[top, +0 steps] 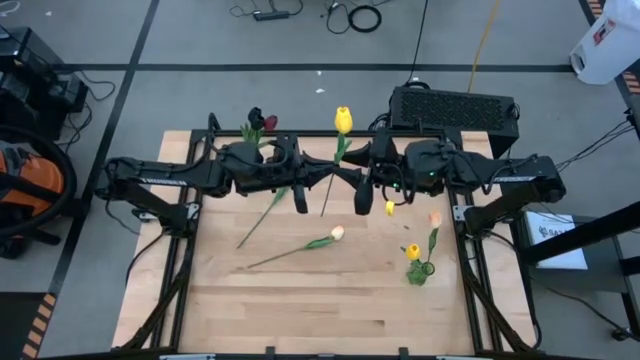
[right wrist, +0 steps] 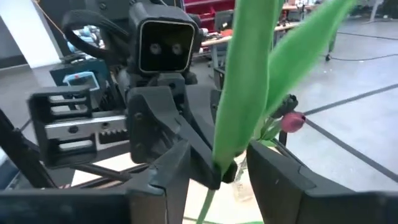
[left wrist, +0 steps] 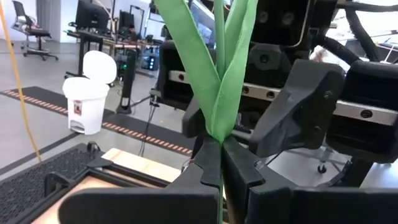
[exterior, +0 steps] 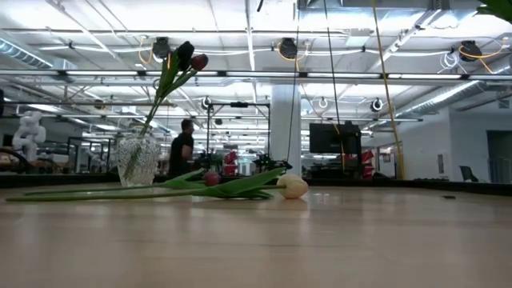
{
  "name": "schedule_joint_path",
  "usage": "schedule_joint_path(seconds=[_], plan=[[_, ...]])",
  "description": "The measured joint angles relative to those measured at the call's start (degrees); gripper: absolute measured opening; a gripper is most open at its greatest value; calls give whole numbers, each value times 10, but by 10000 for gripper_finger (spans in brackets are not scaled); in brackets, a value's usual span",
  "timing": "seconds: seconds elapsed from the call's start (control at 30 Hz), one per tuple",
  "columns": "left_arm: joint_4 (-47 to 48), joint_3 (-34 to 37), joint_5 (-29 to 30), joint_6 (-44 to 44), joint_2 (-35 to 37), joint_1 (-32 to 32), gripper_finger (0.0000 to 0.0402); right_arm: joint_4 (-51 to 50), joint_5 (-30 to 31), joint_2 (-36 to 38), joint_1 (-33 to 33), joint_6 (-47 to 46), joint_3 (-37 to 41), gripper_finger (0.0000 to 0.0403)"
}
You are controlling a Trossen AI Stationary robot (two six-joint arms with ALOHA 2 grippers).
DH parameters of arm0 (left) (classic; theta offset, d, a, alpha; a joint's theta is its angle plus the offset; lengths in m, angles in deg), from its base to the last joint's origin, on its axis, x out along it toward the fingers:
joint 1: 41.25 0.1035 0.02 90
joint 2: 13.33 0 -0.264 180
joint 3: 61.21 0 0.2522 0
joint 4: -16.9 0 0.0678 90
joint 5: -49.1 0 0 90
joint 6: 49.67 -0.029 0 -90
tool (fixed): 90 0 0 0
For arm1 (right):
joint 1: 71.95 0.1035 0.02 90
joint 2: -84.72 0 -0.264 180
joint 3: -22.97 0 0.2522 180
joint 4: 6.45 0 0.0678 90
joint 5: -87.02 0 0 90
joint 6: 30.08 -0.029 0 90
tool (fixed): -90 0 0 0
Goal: Sort flowers into vase by color
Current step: Put the yellow flower into the transparent green vase
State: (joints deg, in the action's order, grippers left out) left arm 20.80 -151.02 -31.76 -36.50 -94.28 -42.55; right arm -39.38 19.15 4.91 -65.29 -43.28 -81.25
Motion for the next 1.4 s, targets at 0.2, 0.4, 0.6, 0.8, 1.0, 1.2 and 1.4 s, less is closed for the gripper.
schedule_joint_path(seconds=[0.2,0.4,0.6,0.8,1.0,1.2,1.4], plan=[[13,0,0,0,0,-3,1,29,0,2,1,24,0,118],[17,2,-1,-1,0,-3,5,27,3,2,0,42,0,29],[18,2,0,-1,0,-2,20,23,2,2,-1,46,0,8],[20,3,7,-5,0,-2,60,18,1,2,-1,46,0,4],[31,3,8,-5,0,-2,122,6,2,2,-1,51,0,2],[32,3,30,-6,7,7,137,-70,93,55,0,61,0,1],[64,3,31,-5,17,20,137,-152,137,126,12,20,0,1]])
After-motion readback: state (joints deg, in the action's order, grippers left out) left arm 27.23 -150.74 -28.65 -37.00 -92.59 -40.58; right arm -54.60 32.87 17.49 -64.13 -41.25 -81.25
